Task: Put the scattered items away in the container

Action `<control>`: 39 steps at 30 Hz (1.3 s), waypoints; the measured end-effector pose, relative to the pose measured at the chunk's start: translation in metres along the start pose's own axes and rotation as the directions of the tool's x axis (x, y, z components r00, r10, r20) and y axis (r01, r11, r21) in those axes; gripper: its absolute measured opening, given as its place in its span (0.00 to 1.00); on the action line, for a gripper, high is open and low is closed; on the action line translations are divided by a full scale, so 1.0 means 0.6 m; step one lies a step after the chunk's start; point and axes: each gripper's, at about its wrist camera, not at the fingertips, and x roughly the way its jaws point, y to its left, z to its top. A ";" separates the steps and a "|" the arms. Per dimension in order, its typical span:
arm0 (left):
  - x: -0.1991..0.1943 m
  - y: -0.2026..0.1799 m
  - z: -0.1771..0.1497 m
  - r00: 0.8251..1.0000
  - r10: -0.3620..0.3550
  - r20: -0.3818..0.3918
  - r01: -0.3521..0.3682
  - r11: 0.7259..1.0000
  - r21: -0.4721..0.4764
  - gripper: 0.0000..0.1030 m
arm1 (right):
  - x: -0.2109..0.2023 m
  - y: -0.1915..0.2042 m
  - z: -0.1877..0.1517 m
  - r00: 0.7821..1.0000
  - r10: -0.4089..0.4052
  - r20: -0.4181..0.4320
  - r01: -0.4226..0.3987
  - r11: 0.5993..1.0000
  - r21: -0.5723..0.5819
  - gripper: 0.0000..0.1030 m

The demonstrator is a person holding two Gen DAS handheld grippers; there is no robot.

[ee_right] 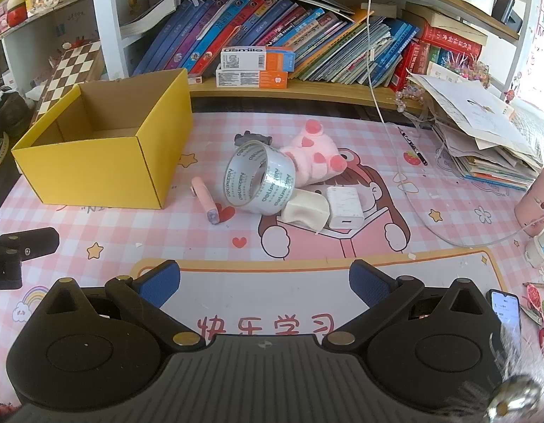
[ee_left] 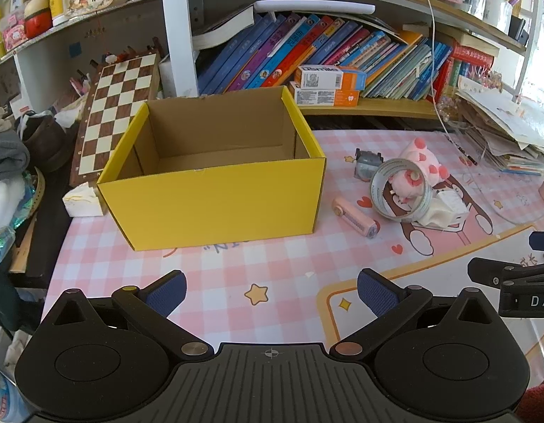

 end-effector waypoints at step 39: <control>0.009 0.008 0.001 1.000 0.013 -0.022 -0.013 1.000 -0.020 1.00 | 0.007 0.003 0.001 1.000 0.005 -0.014 -0.006 1.000 -0.005 1.00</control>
